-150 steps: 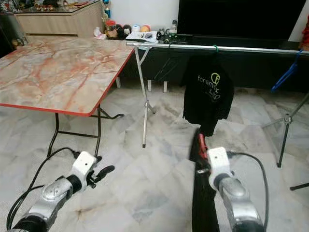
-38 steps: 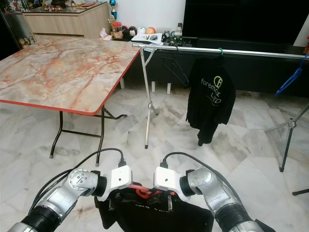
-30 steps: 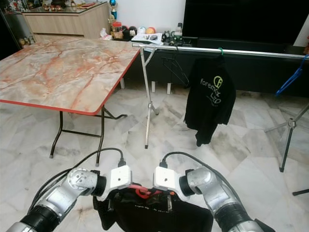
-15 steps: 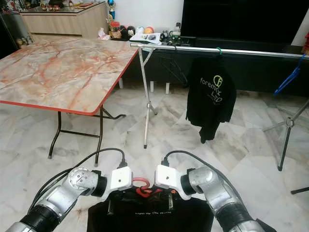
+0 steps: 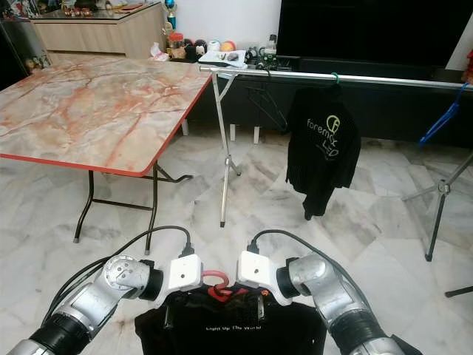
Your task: Hang hanger
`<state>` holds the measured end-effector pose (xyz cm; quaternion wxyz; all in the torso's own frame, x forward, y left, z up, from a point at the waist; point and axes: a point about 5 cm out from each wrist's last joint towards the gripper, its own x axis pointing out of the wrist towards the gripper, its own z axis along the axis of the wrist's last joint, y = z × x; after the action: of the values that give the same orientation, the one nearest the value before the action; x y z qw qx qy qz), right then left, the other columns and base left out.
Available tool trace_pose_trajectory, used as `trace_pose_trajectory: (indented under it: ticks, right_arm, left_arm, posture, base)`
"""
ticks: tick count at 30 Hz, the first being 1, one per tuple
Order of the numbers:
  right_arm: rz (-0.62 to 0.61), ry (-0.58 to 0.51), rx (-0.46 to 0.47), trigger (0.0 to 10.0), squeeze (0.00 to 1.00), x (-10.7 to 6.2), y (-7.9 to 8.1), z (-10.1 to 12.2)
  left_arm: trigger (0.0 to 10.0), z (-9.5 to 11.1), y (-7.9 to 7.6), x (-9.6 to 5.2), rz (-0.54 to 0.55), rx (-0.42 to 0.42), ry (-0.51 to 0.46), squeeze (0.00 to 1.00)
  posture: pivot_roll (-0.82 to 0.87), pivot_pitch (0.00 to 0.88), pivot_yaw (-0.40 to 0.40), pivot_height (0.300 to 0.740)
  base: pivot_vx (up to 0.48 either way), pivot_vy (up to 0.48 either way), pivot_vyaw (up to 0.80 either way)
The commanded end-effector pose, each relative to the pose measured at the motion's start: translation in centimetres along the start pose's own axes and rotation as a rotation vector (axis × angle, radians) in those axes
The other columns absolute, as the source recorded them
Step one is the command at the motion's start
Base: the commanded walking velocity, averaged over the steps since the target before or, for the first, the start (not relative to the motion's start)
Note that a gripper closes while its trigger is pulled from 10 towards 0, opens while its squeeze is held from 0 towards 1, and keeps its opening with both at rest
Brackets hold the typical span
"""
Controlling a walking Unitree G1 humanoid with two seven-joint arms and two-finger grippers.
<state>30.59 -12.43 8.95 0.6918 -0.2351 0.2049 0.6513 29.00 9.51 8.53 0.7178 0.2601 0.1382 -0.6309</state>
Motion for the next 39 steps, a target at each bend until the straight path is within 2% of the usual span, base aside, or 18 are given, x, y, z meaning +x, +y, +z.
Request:
trace_pose_trajectory:
  ticks: [1, 10, 15, 17, 20, 21, 22, 24, 25, 27, 28, 30, 35, 39]
  right_arm:
    - [-0.021, -0.051, -0.048, 10.0, 1.00, -0.4, -0.6, 1.5]
    - [-0.022, -0.026, -0.048, 10.0, 1.00, -1.3, -0.7, 1.3]
    - [-0.056, 0.060, -0.045, 10.0, 1.00, -2.4, -0.3, -0.3]
    - [-0.087, 0.096, -0.009, 10.0, 1.00, -2.8, 0.3, -1.9]
    - [-0.089, 0.111, 0.004, 10.0, 1.00, -3.0, 0.6, -2.6]
    - [-0.102, 0.133, 0.024, 10.0, 1.00, -3.2, 0.9, -3.4]
    - [-0.119, 0.154, 0.053, 10.0, 0.95, -3.5, 1.3, -4.3]
    - [-0.132, 0.168, 0.071, 10.0, 0.95, -3.7, 1.5, -4.8]
    - [-0.141, 0.189, 0.081, 10.0, 0.00, -3.9, 1.7, -5.4]
    - [-0.158, 0.238, 0.094, 10.0, 0.00, -4.1, 2.1, -6.5]
    - [-0.197, 0.281, 0.093, 10.0, 0.00, -4.3, 2.1, -7.3]
    - [-0.264, 0.299, 0.083, 10.0, 0.00, -4.5, 1.7, -7.6]
    - [-0.327, 0.305, 0.089, 10.0, 0.00, -4.6, 1.2, -7.6]
    - [-0.353, 0.270, 0.086, 10.0, 0.00, -4.1, 0.9, -7.2]
  left_arm:
    - [0.0, 0.0, -0.2, 0.1, -0.022, 0.006, 0.005, 0.00]
    - [0.0, -0.5, 0.1, -0.2, 0.014, 0.019, 0.037, 0.00]
    - [0.0, -1.5, 0.8, -1.0, 0.094, 0.011, 0.058, 0.00]
    - [0.0, -1.6, 1.3, -1.6, 0.134, -0.009, 0.044, 0.00]
    - [0.0, -1.6, 1.5, -1.9, 0.140, -0.012, 0.042, 0.00]
    - [0.0, -1.6, 1.6, -2.1, 0.146, -0.013, 0.044, 0.00]
    - [0.0, -1.7, 1.7, -2.4, 0.150, -0.013, 0.048, 0.00]
    - [0.0, -1.8, 1.8, -2.6, 0.152, -0.012, 0.050, 0.00]
    - [0.0, -1.8, 1.8, -2.7, 0.153, -0.015, 0.047, 0.00]
    - [0.0, -1.7, 1.9, -2.9, 0.145, -0.021, 0.036, 0.00]
    - [0.0, -1.5, 1.9, -3.2, 0.128, -0.026, 0.027, 0.00]
    - [0.0, -1.3, 1.9, -3.4, 0.105, -0.028, 0.023, 0.00]
    - [0.0, -1.5, 1.7, -3.7, 0.074, -0.023, 0.046, 0.00]
    - [0.0, -2.1, 1.4, -4.3, 0.039, -0.025, 0.083, 0.00]
  posture:
    - [0.07, 0.056, 0.021, 0.740]
    - [0.06, 0.054, 0.018, 0.740]
    - [0.05, 0.055, 0.013, 0.740]
    - [0.05, 0.052, 0.011, 0.740]
    - [0.05, 0.050, 0.012, 0.740]
    - [0.05, 0.049, 0.012, 0.740]
    - [0.05, 0.047, 0.013, 0.740]
    - [0.05, 0.047, 0.013, 0.740]
    - [0.05, 0.043, 0.016, 0.740]
    - [0.04, 0.039, 0.017, 0.740]
    - [0.04, 0.038, 0.018, 0.740]
    - [0.04, 0.033, 0.019, 0.740]
    - [0.04, 0.029, 0.024, 0.740]
    - [0.04, 0.032, 0.024, 0.740]
  base:
    - [0.000, 0.000, 0.00]
    - [0.000, 0.000, 0.00]
    - [0.000, 0.000, 0.00]
    - [0.000, 0.000, 0.00]
    - [0.000, 0.000, 0.00]
    - [0.000, 0.000, 0.00]
    - [0.000, 0.000, 0.00]
    - [0.000, 0.000, 0.00]
    - [0.000, 0.000, 0.00]
    - [0.000, 0.000, 0.00]
    - [0.000, 0.000, 0.00]
    - [0.000, 0.000, 0.00]
    - [0.000, 0.000, 0.00]
    - [0.000, 0.000, 0.00]
